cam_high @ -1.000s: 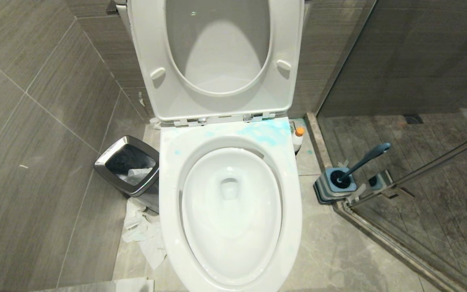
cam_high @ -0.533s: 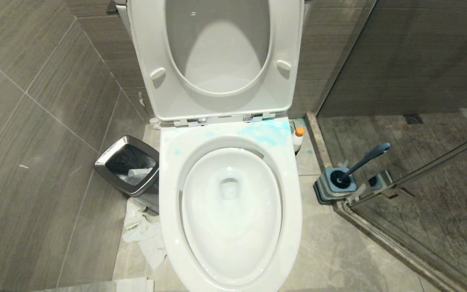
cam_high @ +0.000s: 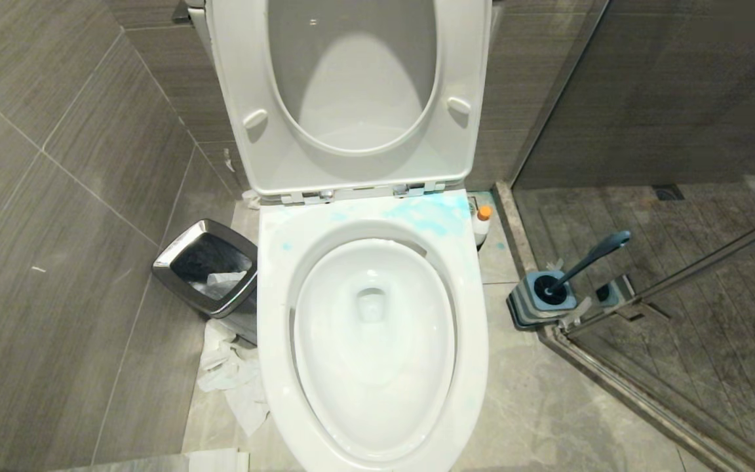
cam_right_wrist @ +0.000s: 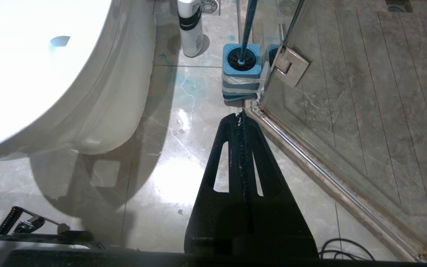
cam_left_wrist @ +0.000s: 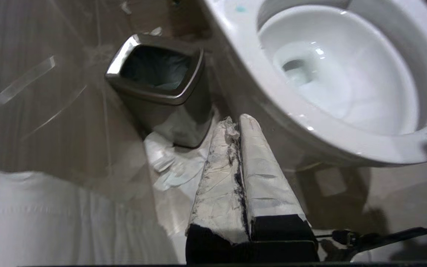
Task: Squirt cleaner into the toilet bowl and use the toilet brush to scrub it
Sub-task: Pour in the cleaning agent
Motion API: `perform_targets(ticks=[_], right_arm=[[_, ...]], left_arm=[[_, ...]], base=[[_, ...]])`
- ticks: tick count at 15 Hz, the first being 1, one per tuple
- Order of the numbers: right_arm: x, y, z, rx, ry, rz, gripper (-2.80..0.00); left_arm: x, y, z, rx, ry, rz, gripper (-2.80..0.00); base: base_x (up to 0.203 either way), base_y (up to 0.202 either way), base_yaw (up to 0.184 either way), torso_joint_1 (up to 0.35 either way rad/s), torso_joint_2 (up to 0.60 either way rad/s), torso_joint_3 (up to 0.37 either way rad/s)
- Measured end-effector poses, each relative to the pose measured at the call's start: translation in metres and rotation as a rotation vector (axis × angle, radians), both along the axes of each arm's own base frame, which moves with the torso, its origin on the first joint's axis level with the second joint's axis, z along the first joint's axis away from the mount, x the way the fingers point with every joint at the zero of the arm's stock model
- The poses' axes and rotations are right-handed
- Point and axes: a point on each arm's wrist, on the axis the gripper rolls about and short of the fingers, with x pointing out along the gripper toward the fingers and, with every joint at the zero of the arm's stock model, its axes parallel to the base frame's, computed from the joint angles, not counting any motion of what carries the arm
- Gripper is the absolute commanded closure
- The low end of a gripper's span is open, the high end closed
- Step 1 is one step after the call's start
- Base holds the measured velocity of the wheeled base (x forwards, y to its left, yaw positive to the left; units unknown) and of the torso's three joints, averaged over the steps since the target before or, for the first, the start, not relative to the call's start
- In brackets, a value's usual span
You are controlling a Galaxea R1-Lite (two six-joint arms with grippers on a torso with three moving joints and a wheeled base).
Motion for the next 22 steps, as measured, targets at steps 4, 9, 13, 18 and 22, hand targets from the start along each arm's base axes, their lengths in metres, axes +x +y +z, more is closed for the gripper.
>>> perform_targets(ticks=[4,9,13,18,22], right_arm=[[0.000,0.000,0.000,0.000,0.000,0.000,0.00],[0.000,0.000,0.000,0.000,0.000,0.000,0.00],[0.000,0.000,0.000,0.000,0.000,0.000,0.00],[0.000,0.000,0.000,0.000,0.000,0.000,0.00],[0.000,0.000,0.000,0.000,0.000,0.000,0.00]], left_arm=[[0.003,0.003,-0.016,-0.005,0.092,0.133,0.00],[0.003,0.003,-0.018,-0.016,0.116,0.129,0.00],[0.003,0.003,-0.018,-0.067,0.106,0.136,0.00],[0.003,0.003,-0.018,-0.069,0.106,0.141,0.00],[0.003,0.003,-0.018,-0.067,0.108,0.140,0.00]], base=[[0.000,0.000,0.000,0.000,0.00,0.000],[0.000,0.000,0.000,0.000,0.00,0.000],[0.000,0.000,0.000,0.000,0.00,0.000],[0.000,0.000,0.000,0.001,0.00,-0.044],[0.000,0.000,0.000,0.002,0.00,-0.178]])
